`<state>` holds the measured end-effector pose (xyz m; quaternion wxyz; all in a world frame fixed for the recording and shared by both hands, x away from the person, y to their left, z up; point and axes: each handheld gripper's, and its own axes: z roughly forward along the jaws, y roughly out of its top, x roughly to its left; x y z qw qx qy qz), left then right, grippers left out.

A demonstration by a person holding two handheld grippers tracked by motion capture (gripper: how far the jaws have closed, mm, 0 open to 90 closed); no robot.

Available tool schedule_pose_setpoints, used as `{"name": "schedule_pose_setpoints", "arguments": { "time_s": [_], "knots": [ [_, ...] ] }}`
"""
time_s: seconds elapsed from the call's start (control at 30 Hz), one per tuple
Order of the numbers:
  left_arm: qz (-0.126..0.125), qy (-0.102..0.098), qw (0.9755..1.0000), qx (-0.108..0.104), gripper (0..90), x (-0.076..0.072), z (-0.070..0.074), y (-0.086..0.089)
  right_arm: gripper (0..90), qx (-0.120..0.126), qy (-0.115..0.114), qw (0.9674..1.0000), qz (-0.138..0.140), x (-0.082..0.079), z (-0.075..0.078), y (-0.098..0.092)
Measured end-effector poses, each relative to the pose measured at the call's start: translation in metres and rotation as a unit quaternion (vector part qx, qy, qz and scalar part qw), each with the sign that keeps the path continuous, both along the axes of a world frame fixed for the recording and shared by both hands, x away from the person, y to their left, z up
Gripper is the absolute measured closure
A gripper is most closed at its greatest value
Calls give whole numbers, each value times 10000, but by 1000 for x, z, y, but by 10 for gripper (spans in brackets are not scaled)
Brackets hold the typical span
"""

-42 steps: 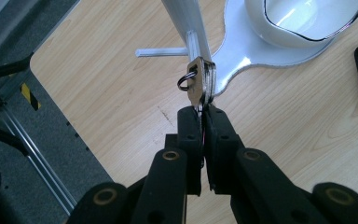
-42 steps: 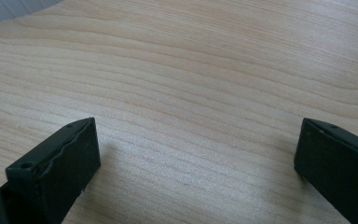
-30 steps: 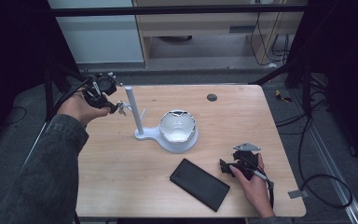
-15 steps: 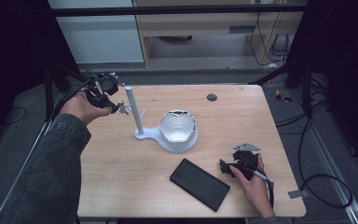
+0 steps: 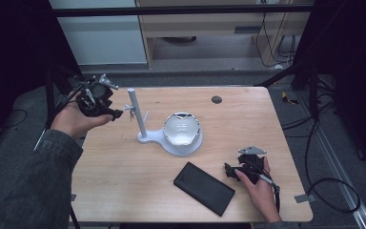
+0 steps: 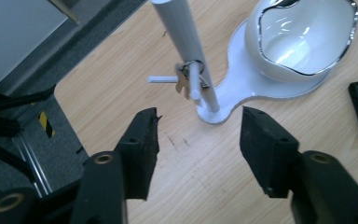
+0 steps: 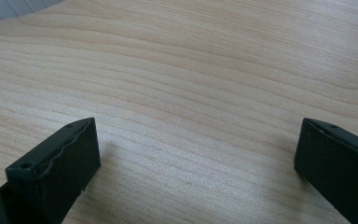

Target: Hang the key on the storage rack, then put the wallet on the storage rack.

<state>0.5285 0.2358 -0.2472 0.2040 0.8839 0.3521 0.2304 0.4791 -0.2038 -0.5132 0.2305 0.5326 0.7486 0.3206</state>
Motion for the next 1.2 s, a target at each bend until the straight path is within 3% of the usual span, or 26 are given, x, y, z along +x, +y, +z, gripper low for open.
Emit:
{"name": "schedule_pose_setpoints", "arguments": {
  "time_s": [0.13,0.23,0.33,0.5,0.57,0.73,0.97,1.07,1.2],
  "knots": [
    [-144,-63,9997,-191,254,-15,-15,-8,4,-3,0,10000,-5,0,0,0],
    [-437,-107,9984,-346,155,-25,-31,-15,4,-5,13,10000,-17,-1,0,0],
    [-629,-76,9967,-509,108,-33,-46,-23,4,17,22,10000,-36,-1,0,1],
    [-738,-114,9945,-731,102,-48,-67,-34,4,1,16,10000,-36,-1,0,0],
    [-763,-140,9945,-707,104,-54,-76,-37,4,8,16,10000,-37,-1,0,0],
    [-867,-218,9912,-974,150,-71,-106,-51,4,11,17,10000,-37,-1,0,0],
    [-1110,-130,9886,-1005,289,-85,-151,-79,4,15,23,10000,15,-5,0,-1],
    [-1217,72,9864,-1102,467,-87,-168,-87,4,22,24,10000,32,-5,0,-1],
    [-1192,268,9862,-1116,638,-87,-183,-91,4,20,24,10000,37,-5,0,-1]
  ]
}}
